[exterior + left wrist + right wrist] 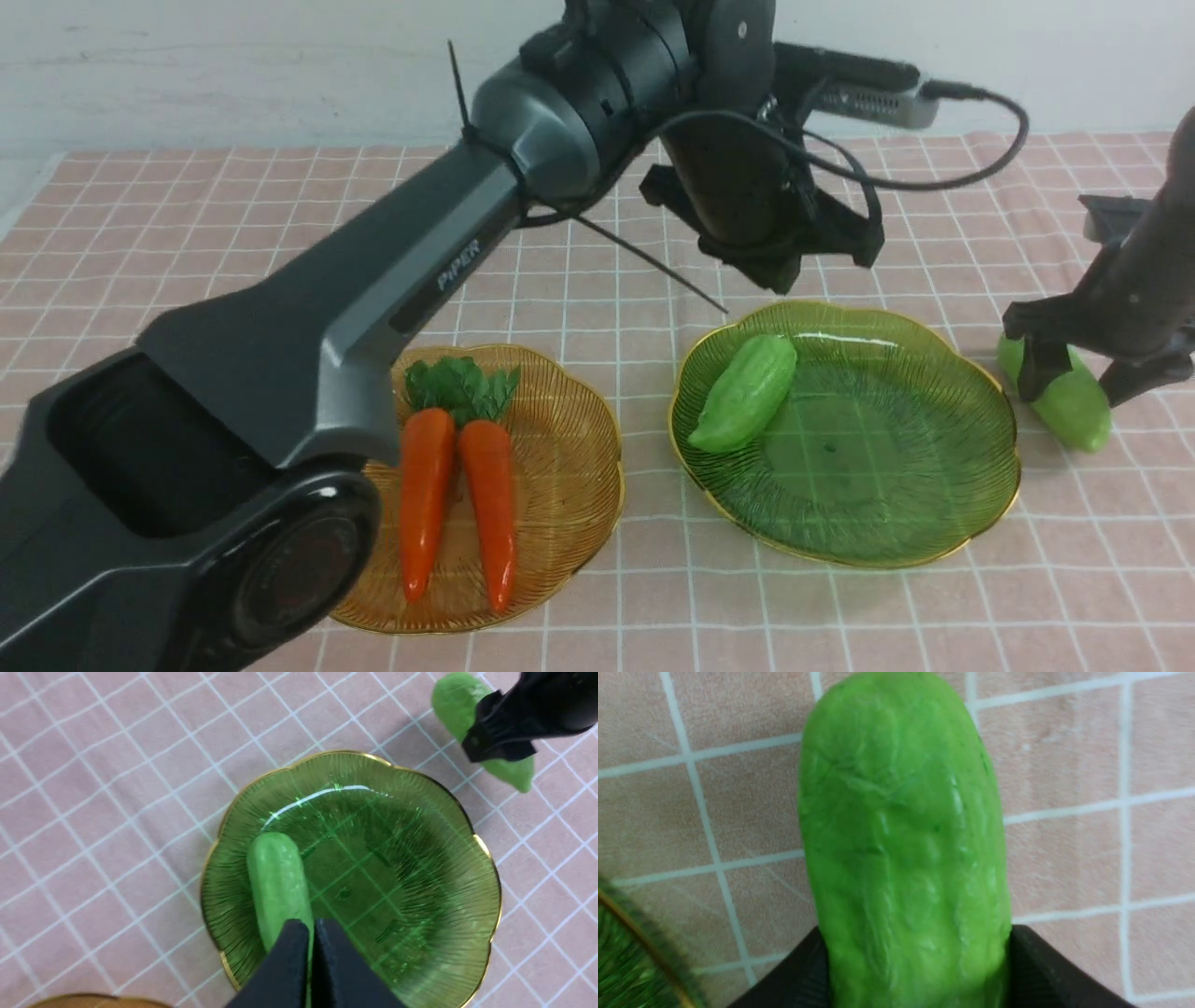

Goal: Put different types of vegetables on the plate.

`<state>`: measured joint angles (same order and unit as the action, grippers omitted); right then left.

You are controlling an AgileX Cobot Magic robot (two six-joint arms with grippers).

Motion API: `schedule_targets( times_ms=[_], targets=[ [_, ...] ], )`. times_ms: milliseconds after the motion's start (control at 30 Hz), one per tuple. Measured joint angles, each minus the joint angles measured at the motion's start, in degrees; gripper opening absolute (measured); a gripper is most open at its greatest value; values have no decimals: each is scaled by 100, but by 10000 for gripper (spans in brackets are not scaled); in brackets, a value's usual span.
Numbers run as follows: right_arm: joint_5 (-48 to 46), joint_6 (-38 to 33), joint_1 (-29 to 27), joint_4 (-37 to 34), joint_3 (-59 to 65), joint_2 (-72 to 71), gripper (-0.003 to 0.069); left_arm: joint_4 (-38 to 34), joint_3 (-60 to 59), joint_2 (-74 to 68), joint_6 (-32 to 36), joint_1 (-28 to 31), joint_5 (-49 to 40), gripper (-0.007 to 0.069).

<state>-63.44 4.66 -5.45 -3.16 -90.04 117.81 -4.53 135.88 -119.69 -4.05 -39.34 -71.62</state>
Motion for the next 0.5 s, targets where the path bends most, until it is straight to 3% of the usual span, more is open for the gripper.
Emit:
schedule_targets(
  times_ms=[233, 500],
  targets=[
    [-422, -53, 74, -459, -50, -1162, 411, 613, -1330, 1091, -118, -6, -5, -3],
    [-625, -293, 883, -1049, -67, -1579, 411, 1280, -3541, 2793, -698, -6, -16, -3]
  ],
)
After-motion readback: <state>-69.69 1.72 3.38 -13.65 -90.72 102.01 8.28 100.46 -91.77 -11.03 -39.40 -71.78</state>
